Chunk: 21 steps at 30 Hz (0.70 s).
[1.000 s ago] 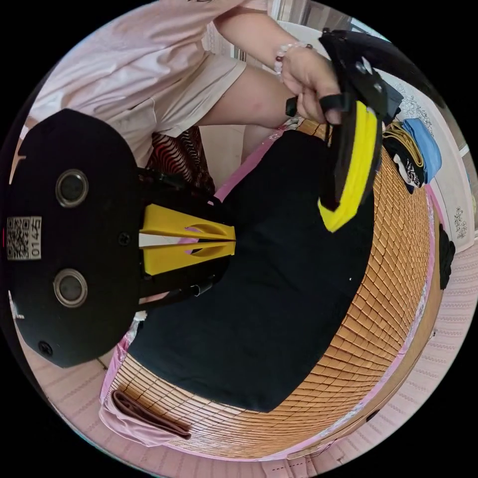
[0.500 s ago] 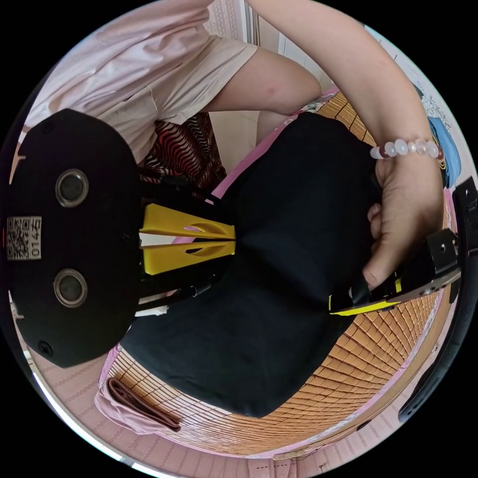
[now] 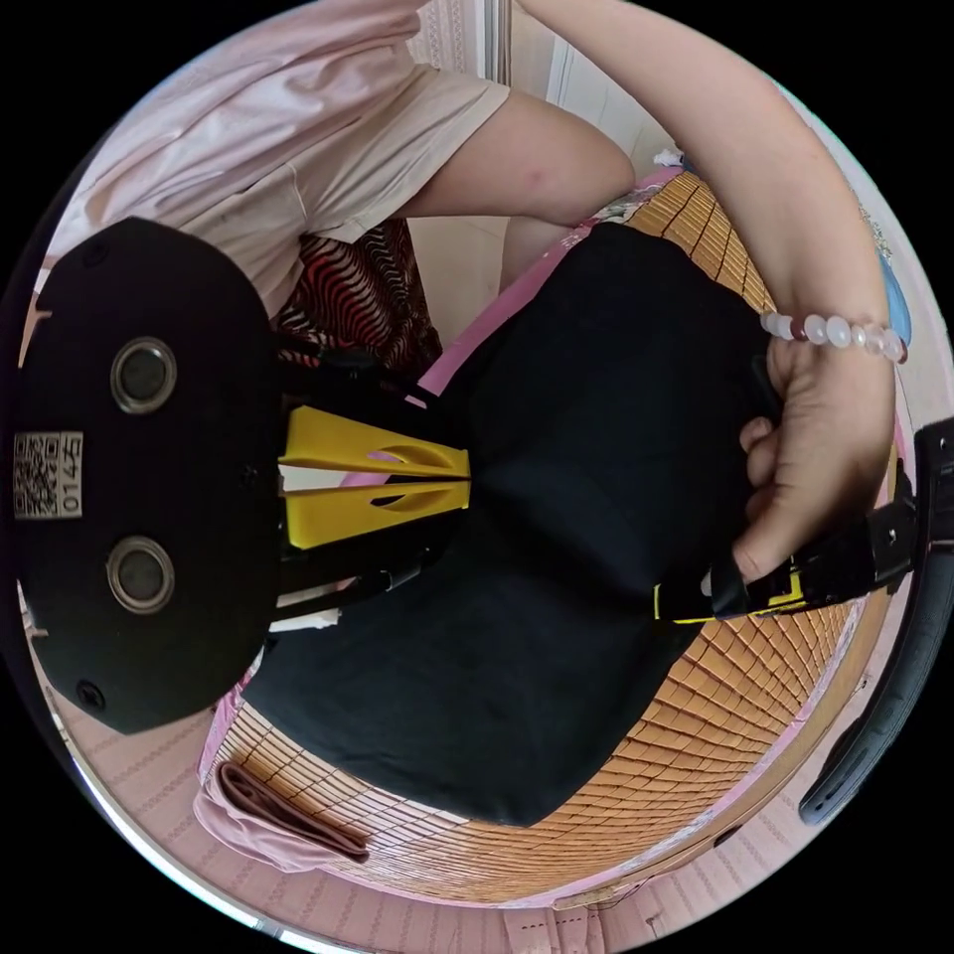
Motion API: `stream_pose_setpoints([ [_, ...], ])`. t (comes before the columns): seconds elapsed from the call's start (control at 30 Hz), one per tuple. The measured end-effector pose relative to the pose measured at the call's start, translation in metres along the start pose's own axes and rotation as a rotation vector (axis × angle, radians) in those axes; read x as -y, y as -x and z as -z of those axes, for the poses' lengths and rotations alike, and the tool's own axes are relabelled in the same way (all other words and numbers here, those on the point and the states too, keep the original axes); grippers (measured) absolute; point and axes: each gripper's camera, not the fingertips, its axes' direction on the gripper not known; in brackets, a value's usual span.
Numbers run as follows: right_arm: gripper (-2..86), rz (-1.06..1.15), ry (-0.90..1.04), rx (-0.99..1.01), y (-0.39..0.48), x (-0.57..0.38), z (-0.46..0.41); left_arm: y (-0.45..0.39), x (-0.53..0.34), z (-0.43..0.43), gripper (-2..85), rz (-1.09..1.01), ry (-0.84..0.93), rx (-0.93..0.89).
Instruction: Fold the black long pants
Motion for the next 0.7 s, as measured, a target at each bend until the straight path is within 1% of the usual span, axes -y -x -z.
stream_pose_setpoints([
  [0.17,-0.7,-0.025,-0.038,0.008,-0.018,-0.021,-0.007,0.012,0.014,0.009,-0.8,0.0,0.019,-0.042],
  [0.27,-0.9,-0.059,-0.08,0.049,-0.034,-0.038,-0.01,0.036,0.013,0.03,-0.7,0.069,-0.017,-0.102],
  [0.33,-0.9,-0.081,-0.108,0.094,-0.046,-0.048,-0.012,0.05,0.009,0.047,-0.7,0.1,-0.039,-0.1],
  [0.4,-0.9,-0.086,-0.132,0.134,-0.058,-0.058,-0.013,0.064,0.005,0.065,-0.5,0.127,-0.076,-0.052],
  [0.43,-0.8,-0.104,-0.145,0.171,-0.066,-0.066,-0.013,0.072,0.005,0.077,-0.4,0.142,-0.105,-0.019],
  [0.5,-0.7,-0.118,-0.194,0.248,-0.079,-0.08,-0.007,0.081,0.01,0.093,0.0,0.143,-0.164,-0.017],
  [0.57,-0.1,-0.177,-0.312,0.351,-0.105,-0.109,0.011,0.086,0.027,0.102,1.8,0.126,-0.221,-0.095],
  [0.6,0.2,-0.202,-0.347,0.364,-0.114,-0.119,0.016,0.085,0.033,0.102,2.5,0.117,-0.226,-0.118],
  [0.67,3.8,-0.331,-0.439,0.332,-0.15,-0.157,0.03,0.079,0.058,0.097,5.0,0.086,-0.243,-0.204],
  [0.7,6.1,-0.371,-0.445,0.307,-0.16,-0.167,0.032,0.077,0.065,0.094,5.3,0.077,-0.245,-0.216],
])
